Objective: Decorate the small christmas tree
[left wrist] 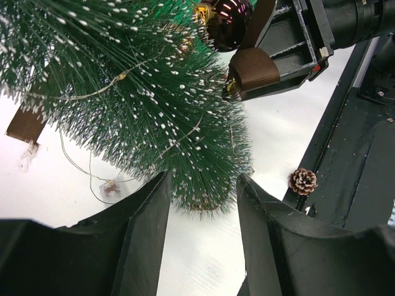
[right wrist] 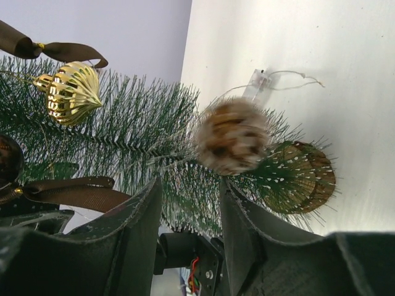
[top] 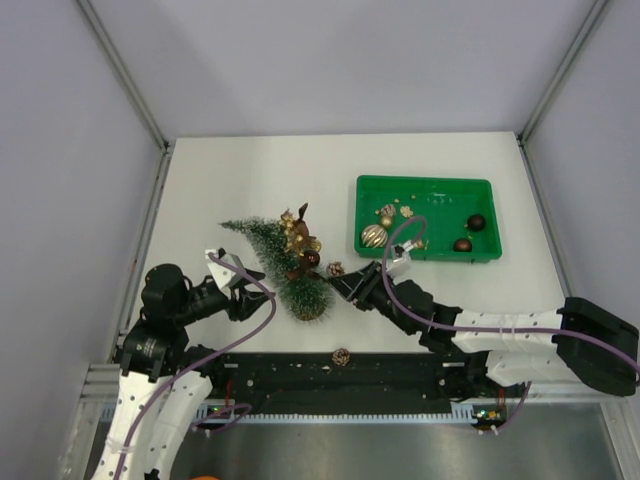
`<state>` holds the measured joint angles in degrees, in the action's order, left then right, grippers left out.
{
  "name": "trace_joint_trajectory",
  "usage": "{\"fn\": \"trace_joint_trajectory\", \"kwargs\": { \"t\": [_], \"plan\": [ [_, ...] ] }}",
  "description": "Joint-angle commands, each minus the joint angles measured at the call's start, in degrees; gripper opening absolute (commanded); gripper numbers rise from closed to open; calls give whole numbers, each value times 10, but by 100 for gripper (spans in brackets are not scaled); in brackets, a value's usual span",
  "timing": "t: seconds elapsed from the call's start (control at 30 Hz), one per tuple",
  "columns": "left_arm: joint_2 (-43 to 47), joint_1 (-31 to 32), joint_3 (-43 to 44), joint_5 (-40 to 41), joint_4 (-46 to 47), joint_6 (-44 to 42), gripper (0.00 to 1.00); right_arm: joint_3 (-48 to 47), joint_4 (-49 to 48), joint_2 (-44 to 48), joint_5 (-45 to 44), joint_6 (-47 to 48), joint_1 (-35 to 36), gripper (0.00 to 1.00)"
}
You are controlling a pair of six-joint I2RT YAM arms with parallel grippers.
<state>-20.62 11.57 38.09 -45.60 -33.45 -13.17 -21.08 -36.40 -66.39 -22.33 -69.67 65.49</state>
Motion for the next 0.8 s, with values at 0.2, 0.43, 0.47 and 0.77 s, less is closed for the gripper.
{"fn": "trace_joint_trajectory", "kwargs": {
  "t": [0.2,0.43,0.47,0.77],
  "plan": [
    [34,-1,10,-7,21,10,52,11,8,23,11,-3,13,44],
    [33,-1,13,-5,21,10,52,17,50,61,-3,7,13,44],
    [33,-1,15,-5,21,10,52,18,62,77,-8,11,14,44],
    [39,-1,47,25,-27,7,68,-8,189,142,-38,58,14,56]
  ]
}}
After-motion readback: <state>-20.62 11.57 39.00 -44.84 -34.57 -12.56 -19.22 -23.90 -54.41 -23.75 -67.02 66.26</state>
